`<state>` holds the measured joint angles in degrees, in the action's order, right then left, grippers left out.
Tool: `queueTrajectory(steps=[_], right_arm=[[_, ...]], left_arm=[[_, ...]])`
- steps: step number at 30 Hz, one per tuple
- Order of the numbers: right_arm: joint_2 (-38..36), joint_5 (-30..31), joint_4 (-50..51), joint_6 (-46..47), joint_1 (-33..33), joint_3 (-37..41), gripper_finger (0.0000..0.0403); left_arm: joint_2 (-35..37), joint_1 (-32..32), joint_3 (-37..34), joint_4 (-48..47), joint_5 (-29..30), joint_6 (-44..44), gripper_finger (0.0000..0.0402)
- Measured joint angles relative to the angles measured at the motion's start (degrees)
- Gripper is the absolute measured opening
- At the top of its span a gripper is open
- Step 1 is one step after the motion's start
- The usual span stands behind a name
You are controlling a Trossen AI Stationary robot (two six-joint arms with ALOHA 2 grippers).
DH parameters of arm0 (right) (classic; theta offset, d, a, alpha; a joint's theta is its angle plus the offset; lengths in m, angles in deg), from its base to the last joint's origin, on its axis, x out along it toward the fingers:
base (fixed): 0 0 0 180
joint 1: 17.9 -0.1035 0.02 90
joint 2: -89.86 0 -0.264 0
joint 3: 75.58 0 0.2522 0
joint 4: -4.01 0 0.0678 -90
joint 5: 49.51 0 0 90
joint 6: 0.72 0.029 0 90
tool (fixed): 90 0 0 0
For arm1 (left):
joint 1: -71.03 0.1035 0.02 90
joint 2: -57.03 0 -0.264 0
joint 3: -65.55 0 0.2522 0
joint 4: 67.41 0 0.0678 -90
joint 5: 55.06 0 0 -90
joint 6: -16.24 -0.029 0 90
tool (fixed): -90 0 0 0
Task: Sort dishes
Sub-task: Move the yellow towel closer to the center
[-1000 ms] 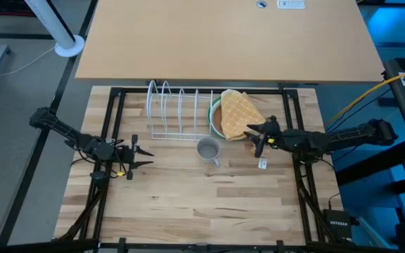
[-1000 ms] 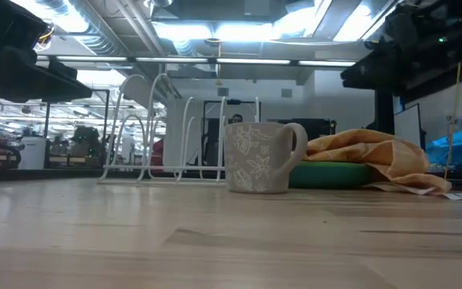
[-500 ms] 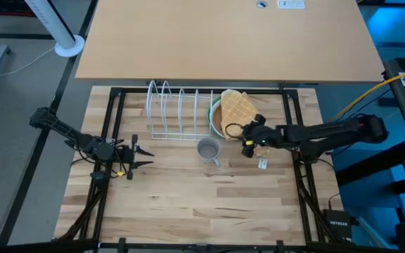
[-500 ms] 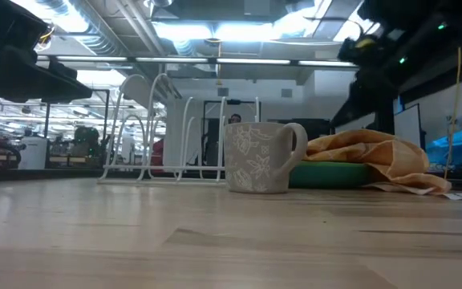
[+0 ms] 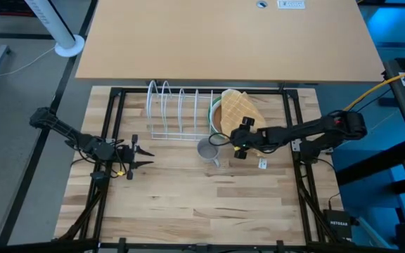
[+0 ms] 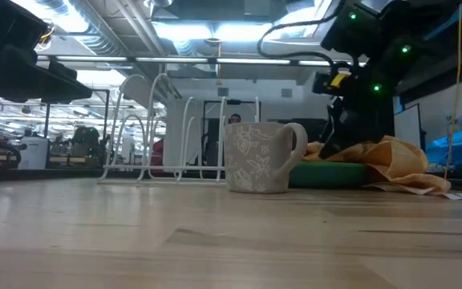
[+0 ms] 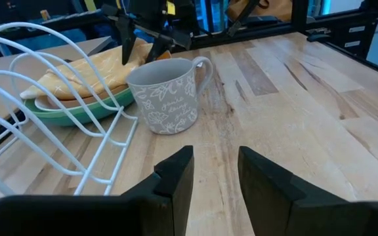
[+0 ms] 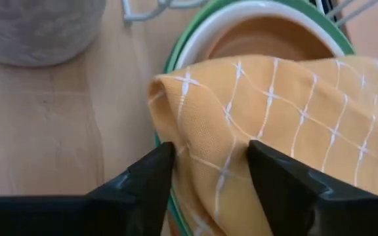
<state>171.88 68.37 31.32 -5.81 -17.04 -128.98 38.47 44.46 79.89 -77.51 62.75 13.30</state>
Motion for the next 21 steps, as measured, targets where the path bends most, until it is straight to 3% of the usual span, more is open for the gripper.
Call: queueTrajectory(steps=[9, 13, 21], right_arm=[[0.3, -0.2, 1.2, -1.2, -0.1, -5.9, 0.0019], [0.3, -1.5, 7.2, 1.3, -0.2, -12.0, 0.0019], [0.3, -6.1, 30.7, 14.0, -4.6, -27.7, 0.0009]], left_arm=[[0.0, 0.0, 0.0, 0.0, 0.0, 0.0, 0.0113], [0.0, 0.0, 0.0, 0.0, 0.0, 0.0, 0.0113], [0.0, 0.0, 0.0, 0.0, 0.0, 0.0, 0.0113]])
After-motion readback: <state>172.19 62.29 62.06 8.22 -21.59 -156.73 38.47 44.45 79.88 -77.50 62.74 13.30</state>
